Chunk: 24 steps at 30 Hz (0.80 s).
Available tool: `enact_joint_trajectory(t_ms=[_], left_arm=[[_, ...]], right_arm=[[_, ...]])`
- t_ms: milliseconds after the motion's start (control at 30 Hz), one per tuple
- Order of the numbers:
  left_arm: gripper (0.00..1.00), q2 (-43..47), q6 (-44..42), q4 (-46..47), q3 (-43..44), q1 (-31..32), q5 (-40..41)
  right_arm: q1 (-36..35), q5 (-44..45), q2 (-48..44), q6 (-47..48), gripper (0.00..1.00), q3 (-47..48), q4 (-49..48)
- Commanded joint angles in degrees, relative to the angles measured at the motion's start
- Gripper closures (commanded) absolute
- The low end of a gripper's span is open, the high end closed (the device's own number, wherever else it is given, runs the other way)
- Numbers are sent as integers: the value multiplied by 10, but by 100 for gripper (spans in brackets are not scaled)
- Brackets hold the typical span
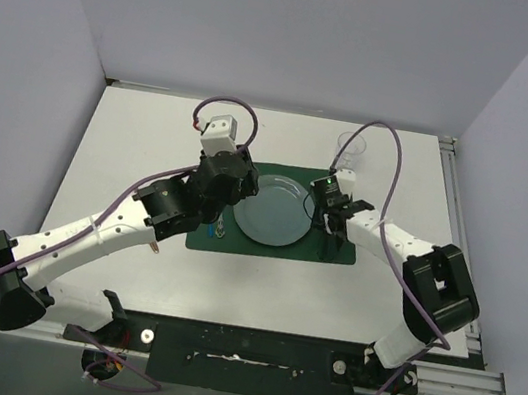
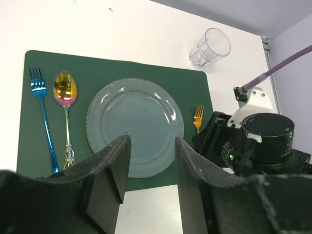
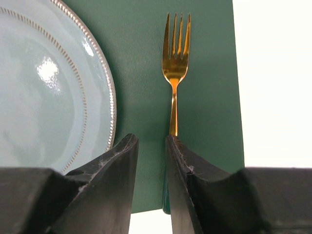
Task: Set the dinner table for one person
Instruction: Place the fork on the napkin, then adjust the fork on the napkin.
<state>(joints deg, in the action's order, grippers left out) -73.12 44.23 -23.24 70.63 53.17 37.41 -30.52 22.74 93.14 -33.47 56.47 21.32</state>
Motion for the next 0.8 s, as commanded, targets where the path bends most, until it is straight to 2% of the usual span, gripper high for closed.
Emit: enact_joint_trajectory(t_ms=[0,567,767], left_arm=[[61,5,-7,1,2,0,20],[60,25,-7,-17,-6,0,56],[60,25,-8,-16,-5,0,59]], right_arm=[[-1,44,16,5,69,37,2],[13,67,67,-5,70,54,14],[20,65,75,-8,74,48,9]])
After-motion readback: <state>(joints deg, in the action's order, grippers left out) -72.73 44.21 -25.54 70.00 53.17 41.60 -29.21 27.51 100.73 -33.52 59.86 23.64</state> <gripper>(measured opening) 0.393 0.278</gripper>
